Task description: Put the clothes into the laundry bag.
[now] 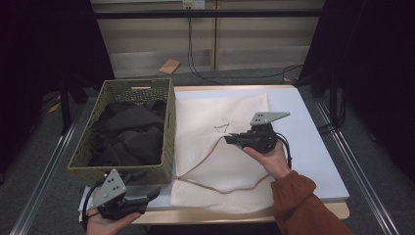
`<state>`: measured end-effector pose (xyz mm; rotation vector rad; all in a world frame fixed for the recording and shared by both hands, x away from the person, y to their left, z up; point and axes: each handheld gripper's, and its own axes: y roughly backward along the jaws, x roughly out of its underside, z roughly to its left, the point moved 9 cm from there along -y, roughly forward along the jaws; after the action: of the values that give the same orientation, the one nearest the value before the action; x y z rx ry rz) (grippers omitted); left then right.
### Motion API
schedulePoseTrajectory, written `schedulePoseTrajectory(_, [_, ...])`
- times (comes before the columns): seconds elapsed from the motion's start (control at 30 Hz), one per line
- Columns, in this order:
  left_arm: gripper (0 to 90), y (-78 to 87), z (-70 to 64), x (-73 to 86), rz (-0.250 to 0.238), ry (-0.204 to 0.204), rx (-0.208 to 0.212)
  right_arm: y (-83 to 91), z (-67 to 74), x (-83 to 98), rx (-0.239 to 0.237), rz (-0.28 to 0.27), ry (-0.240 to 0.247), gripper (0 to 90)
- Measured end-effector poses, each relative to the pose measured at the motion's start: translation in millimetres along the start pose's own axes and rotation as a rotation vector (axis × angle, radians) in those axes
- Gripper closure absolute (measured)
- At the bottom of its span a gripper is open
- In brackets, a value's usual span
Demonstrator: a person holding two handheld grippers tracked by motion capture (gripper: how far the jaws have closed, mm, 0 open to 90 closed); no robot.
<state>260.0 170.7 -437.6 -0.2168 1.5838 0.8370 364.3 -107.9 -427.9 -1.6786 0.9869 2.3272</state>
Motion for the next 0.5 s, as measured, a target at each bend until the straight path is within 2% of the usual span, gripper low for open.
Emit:
schedulePoseTrajectory(0.03, [32.4,1.2,3.2,-2.4,-0.006,0.006,-0.003,0.0,0.2,0.1,-0.001,0.001,0.000,86.9])
schedulePoseTrajectory(0.1, [31.6,6.7,12.0,-8.3,-0.021,0.023,-0.040,0.2,0.4,0.3,-0.004,0.006,0.002,86.9])
schedulePoseTrajectory(0.17, [29.1,10.7,15.6,-12.1,-0.034,0.047,-0.031,0.6,-0.2,0.5,-0.006,0.006,-0.002,86.9])
schedulePoseTrajectory(0.2, [28.4,11.8,17.7,-12.3,-0.032,0.050,-0.036,0.3,-0.4,0.8,-0.007,0.008,-0.002,86.8])
schedulePoseTrajectory(0.27, [28.4,11.8,24.5,-11.0,-0.012,0.025,-0.061,-0.2,-0.2,1.2,-0.006,0.010,-0.004,86.9])
schedulePoseTrajectory(0.37, [25.2,10.0,35.8,-11.4,0.013,0.043,-0.065,-0.5,0.6,1.4,-0.008,0.012,0.000,86.8])
schedulePoseTrajectory(0.43, [24.9,9.5,43.1,-16.5,0.004,0.039,-0.062,-0.8,0.8,1.5,-0.013,0.013,-0.006,86.9])
schedulePoseTrajectory(0.5, [24.5,8.6,50.6,-23.9,-0.004,0.041,-0.077,-0.9,0.0,1.9,-0.011,0.017,-0.004,86.9])
